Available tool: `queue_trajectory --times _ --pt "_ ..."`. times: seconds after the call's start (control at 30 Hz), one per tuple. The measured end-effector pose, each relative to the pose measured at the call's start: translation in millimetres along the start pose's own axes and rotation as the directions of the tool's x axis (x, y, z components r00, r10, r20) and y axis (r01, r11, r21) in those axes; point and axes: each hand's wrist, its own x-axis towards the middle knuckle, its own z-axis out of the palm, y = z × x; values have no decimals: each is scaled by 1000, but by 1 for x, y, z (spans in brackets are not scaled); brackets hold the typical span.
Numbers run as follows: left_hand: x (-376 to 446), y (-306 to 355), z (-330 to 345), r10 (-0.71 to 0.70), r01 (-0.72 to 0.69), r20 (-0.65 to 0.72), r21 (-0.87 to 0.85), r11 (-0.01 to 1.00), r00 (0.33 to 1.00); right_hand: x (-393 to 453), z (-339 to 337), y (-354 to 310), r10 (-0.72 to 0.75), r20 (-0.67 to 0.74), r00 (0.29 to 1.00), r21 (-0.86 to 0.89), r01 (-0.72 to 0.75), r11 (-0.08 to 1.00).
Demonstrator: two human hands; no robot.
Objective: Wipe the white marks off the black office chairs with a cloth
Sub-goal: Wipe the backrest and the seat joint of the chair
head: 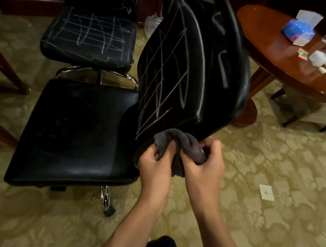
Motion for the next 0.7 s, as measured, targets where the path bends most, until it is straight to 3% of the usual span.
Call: queue_trajectory --times 0.13,0.2,0.43,0.57,0.7 --pt "24 -14 -7 -221 229 76 -113 967 972 10 17 19 1 -66 998 45 1 999" --pt "39 -29 -10 -264 276 106 -118 954 959 13 29 34 -18 -116 993 52 24 998" --pt "77 -60 -7 -74 103 206 -134 986 976 32 52 73 -217 -241 946 57 237 970" --pt "89 -79 -6 134 -89 283 -166 982 950 38 53 97 -286 -257 923 89 317 944" --pt "100 -106 -15 220 -177 285 -170 969 933 37 55 120 -356 -234 905 116 390 914"
